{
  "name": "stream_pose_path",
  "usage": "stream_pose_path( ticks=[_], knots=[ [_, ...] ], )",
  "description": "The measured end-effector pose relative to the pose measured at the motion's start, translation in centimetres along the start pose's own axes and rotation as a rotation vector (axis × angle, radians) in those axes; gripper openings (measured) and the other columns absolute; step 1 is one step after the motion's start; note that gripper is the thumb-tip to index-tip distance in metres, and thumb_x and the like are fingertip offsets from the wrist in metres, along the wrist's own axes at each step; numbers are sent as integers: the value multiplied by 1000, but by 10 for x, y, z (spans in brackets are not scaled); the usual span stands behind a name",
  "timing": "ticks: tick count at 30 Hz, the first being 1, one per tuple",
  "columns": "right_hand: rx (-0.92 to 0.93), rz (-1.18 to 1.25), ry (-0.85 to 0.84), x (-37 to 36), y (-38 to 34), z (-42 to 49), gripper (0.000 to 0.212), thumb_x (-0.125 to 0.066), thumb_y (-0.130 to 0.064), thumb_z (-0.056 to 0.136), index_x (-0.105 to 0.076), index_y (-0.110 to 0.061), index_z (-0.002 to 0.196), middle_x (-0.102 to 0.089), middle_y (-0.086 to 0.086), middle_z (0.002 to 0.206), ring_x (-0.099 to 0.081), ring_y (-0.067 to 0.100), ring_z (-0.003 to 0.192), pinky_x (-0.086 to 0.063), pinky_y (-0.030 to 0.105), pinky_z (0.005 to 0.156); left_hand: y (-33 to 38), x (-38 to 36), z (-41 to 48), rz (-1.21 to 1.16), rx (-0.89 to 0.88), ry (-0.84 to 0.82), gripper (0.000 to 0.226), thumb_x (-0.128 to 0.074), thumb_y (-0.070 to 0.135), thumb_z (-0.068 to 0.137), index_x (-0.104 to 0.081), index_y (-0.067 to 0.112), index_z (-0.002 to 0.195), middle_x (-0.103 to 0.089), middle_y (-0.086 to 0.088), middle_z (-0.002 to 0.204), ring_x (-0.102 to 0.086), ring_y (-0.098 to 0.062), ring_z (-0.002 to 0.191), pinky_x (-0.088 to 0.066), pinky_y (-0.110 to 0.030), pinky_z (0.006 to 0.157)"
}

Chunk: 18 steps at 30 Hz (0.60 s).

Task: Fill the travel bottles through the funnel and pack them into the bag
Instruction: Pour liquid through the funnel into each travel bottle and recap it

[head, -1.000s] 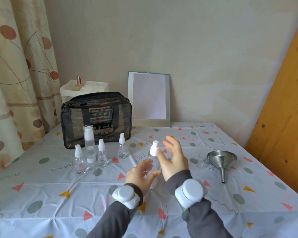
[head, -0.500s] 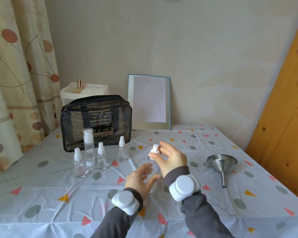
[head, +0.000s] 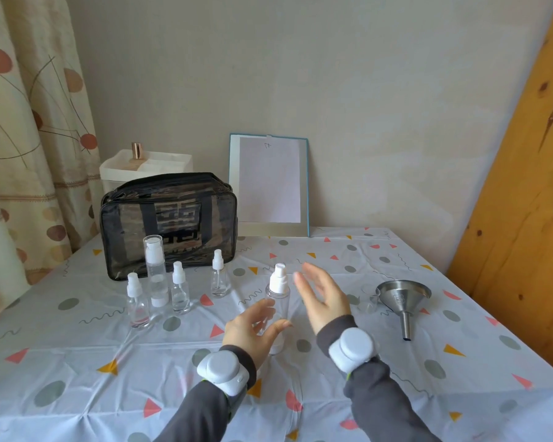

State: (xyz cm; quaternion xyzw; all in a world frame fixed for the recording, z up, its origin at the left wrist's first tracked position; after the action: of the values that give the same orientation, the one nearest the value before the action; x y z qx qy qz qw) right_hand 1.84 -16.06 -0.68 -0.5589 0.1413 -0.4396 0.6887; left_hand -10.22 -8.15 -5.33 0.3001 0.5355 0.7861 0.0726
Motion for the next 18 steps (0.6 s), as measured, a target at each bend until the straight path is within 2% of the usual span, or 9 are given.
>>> stream_pose_path(
  ticks=[2, 4, 7, 10, 13, 18],
  knots=[
    [-62, -199, 91, 22, 18, 13, 40, -58, -31, 88, -53, -16, 125, -52, 2, 131, -46, 18, 123, -32, 22, 99, 0, 0, 0, -3, 9, -11, 51, -73, 40, 73, -58, 25, 119, -64, 11, 105, -54, 0, 97, -40, -10, 88],
    [-86, -558, 63, 42, 35, 27, 45, -56, -21, 89, -46, -8, 131, -44, 10, 139, -38, 25, 129, -26, 26, 104, 0, 1, 0, 4, 10, -17, 51, -72, 42, 73, -57, 26, 119, -62, 14, 103, -53, 2, 96, -38, -6, 85],
    [-130, -906, 9, 64, 53, 49, 47, -49, -18, 90, -39, -10, 135, -37, 10, 143, -32, 26, 132, -25, 31, 106, 0, 1, 0, 16, 7, -14, 51, -72, 43, 73, -57, 27, 119, -59, 18, 100, -52, 3, 94, -36, -3, 82],
    [-210, -1075, 7, 76, 57, 59, 44, -49, -21, 90, -40, -9, 131, -45, 13, 136, -39, 29, 127, -31, 33, 102, 1, 1, 1, 7, 7, -9, 51, -72, 42, 74, -57, 26, 120, -59, 17, 100, -52, 3, 95, -36, -3, 83],
    [-201, -1201, -16, 78, 59, 61, 36, -51, -22, 88, -47, -9, 121, -57, 13, 123, -49, 30, 118, -39, 33, 95, 0, 1, 1, 15, 16, -20, 53, -70, 43, 74, -55, 26, 122, -60, 15, 106, -52, 1, 98, -39, -10, 88],
    [-192, -1267, -44, 79, 60, 60, 26, -53, -17, 83, -51, -9, 108, -66, 15, 106, -58, 31, 105, -46, 31, 81, -1, 0, 0, -5, 17, -20, 53, -71, 42, 73, -56, 25, 121, -63, 10, 110, -56, -5, 105, -42, -14, 91]
  ],
)
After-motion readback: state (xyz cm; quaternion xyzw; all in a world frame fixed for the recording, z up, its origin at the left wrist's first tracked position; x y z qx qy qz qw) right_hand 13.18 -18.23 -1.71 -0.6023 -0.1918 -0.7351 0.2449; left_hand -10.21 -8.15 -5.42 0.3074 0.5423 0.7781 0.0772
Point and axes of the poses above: each hand's wrist, its own z-axis towards the middle knuckle, its own x-axis out of the back of the hand, y = z × x, the point moved 3 cm from there along z, towards the middle knuckle
